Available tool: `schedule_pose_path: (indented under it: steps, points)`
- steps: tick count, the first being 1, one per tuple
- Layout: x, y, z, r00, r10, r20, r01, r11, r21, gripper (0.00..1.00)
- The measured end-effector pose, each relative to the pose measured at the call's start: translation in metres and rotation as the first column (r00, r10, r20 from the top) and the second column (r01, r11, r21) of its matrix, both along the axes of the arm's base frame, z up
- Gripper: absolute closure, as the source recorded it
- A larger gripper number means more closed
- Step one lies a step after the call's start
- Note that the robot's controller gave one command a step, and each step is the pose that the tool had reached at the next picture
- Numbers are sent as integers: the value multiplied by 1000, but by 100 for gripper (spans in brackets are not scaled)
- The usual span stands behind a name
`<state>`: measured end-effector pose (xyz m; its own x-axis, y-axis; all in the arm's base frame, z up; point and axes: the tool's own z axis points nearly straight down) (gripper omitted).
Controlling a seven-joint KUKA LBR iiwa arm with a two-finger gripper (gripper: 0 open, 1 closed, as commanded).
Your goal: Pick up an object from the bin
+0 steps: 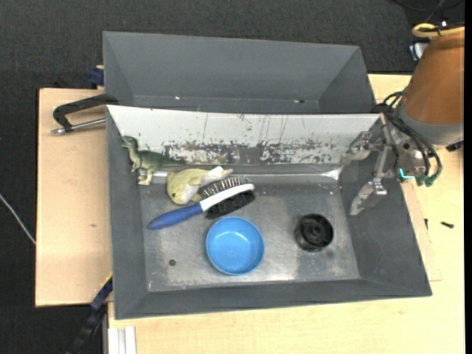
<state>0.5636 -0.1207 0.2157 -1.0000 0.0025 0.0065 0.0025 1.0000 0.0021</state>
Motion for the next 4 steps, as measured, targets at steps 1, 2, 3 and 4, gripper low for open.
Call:
schedule_pose_path:
  steps: [1, 2, 3, 4]
  points:
    - [-15, 20, -144, 921, 389, 11, -389, 921, -3, 0]
    - [-8, 66, -114, 761, 649, 14, -649, 761, -6, 0]
    - [17, 37, -115, 481, 877, 11, -877, 481, -9, 0]
    - [12, 74, -144, 84, 996, 7, -996, 84, -4, 0]
